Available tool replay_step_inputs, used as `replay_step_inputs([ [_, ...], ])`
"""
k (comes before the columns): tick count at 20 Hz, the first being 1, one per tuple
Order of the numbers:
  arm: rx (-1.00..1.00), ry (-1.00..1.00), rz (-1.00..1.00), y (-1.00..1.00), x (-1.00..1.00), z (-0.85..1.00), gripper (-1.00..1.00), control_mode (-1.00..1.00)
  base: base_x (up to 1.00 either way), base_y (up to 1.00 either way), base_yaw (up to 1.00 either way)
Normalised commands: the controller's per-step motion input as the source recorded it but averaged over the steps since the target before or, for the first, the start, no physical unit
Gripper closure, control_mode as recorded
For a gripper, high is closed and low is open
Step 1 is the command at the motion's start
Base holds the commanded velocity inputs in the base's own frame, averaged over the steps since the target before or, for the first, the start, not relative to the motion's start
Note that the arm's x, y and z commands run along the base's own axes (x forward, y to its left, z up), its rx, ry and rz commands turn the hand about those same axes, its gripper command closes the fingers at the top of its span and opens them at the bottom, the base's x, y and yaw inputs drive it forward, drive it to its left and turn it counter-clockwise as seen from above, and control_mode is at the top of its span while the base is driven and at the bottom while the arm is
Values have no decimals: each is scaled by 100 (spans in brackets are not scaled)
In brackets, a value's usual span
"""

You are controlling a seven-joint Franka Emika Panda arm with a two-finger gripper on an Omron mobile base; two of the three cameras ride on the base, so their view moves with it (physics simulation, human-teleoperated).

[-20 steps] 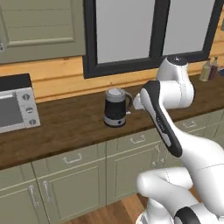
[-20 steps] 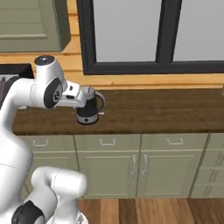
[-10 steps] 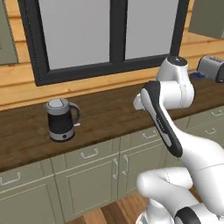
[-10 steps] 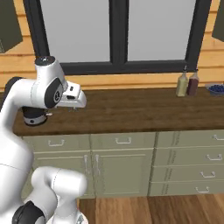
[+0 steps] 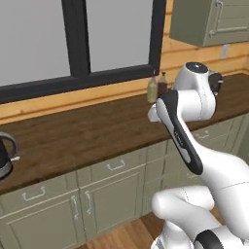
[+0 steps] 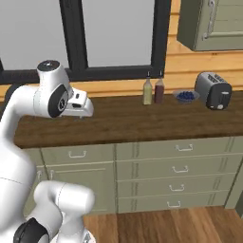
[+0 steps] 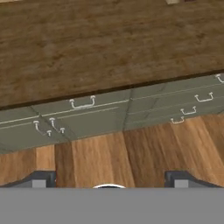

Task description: Navigate to the stand mixer.

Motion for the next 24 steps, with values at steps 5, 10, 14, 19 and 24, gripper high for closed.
replay_step_inputs([
  [5,0,0,0,0,0,0,-100,100,1,-100,-26],
  [10,0,0,0,0,0,0,-100,100,0,-100,-34],
  [14,0,0,0,0,0,0,-100,100,0,-99,-45],
  [19,0,0,0,0,0,0,-100,100,0,-100,-51],
  [24,0,0,0,0,0,0,-100,100,-5,-98,-56],
])
